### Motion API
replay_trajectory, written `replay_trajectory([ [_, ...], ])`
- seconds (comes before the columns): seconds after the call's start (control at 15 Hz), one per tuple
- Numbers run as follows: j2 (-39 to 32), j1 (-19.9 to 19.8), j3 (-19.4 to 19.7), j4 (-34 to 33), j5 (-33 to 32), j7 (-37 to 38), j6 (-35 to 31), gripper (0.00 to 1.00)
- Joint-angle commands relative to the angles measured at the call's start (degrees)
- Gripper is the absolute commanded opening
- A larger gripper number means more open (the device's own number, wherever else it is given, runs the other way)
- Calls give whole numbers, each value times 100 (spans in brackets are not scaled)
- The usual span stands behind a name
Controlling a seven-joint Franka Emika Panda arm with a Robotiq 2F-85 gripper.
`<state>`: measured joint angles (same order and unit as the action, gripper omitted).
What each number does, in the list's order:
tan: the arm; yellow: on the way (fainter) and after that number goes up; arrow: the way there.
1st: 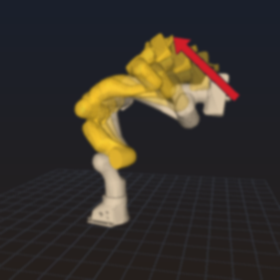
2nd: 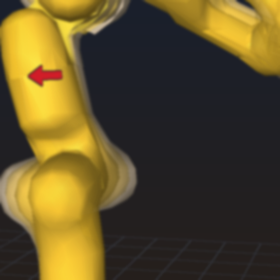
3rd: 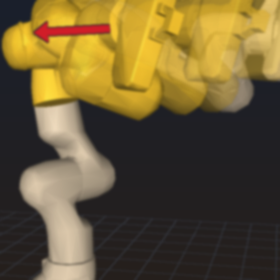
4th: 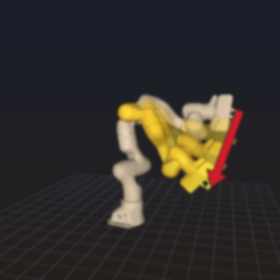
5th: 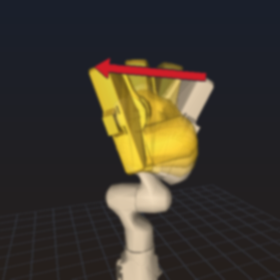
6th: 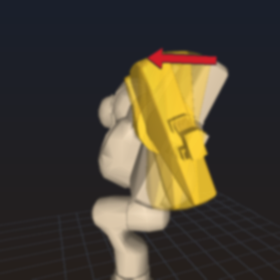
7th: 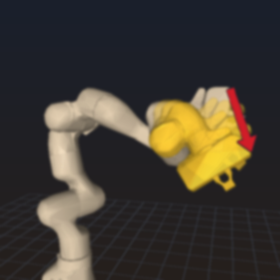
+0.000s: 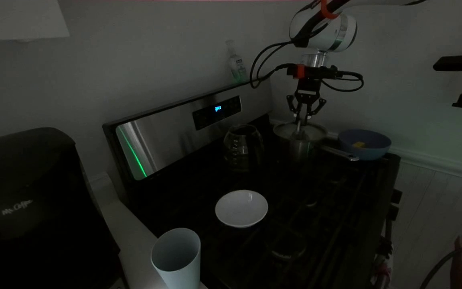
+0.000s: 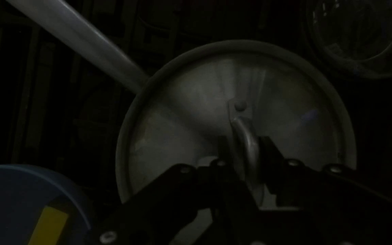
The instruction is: Put the silver lid on the bowl
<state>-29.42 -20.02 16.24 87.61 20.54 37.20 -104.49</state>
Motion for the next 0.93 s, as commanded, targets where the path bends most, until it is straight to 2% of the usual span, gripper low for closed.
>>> replay_trajectory([
  [0.0,-25,8,23,-97,-49,174,69,1],
  [0.33,205,66,63,93,-111,254,-78,4],
  [0.87,1300,249,171,1016,-452,271,-676,4],
])
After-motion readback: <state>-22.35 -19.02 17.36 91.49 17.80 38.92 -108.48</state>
